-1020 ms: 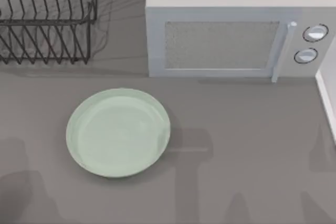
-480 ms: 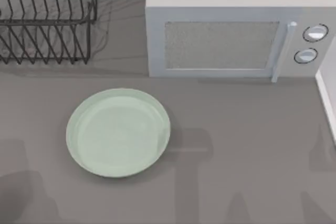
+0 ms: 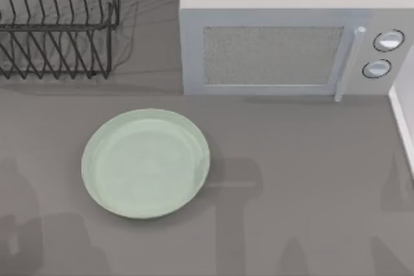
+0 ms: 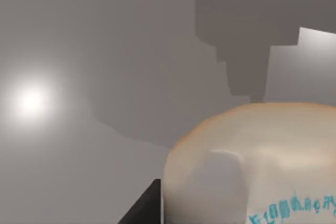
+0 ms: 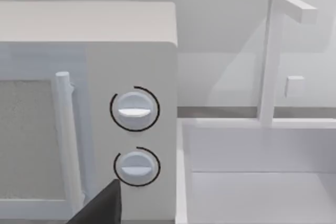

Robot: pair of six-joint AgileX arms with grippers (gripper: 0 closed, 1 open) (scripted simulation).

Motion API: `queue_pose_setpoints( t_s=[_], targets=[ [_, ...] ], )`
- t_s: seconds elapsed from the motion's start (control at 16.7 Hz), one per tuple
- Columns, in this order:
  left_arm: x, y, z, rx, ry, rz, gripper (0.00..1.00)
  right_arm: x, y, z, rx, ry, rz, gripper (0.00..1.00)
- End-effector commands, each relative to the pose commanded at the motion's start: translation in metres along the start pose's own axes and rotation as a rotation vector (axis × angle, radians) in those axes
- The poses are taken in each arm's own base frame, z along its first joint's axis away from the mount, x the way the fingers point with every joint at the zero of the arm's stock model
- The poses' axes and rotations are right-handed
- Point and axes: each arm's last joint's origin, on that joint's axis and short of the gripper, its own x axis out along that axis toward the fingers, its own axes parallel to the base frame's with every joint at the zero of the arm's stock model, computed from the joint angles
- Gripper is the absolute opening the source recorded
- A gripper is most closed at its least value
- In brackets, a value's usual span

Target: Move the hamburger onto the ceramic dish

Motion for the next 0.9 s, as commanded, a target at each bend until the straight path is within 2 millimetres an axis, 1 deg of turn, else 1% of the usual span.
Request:
queue_pose_setpoints(
  t_s=[0.18, 0.3, 0.54, 0.66, 0.78, 0.9],
  targets=[
    [-0.03, -0.004, 0.0, -0.001, 0.0, 0.008, 0.0, 0.0, 0.0, 0.0, 0.0, 0.0, 0.0, 1.0],
    [-0.041, -0.006, 0.0, -0.003, -0.001, 0.023, 0.0, 0.0, 0.0, 0.0, 0.0, 0.0, 0.0, 1.0],
    [-0.04, -0.006, 0.0, -0.003, -0.001, 0.02, 0.0, 0.0, 0.0, 0.0, 0.0, 0.0, 0.0, 1.0],
    [-0.041, -0.003, 0.003, 0.023, 0.0, 0.021, 0.0, 0.0, 0.0, 0.0, 0.0, 0.0, 0.0, 1.0],
    [-0.044, 0.007, 0.015, 0.128, 0.001, 0.024, 0.0, 0.0, 0.0, 0.0, 0.0, 0.0, 0.0, 1.0],
    [-0.047, 0.021, 0.037, 0.308, 0.004, 0.026, 0.0, 0.0, 0.0, 0.0, 0.0, 0.0, 0.0, 1.0]
  ],
)
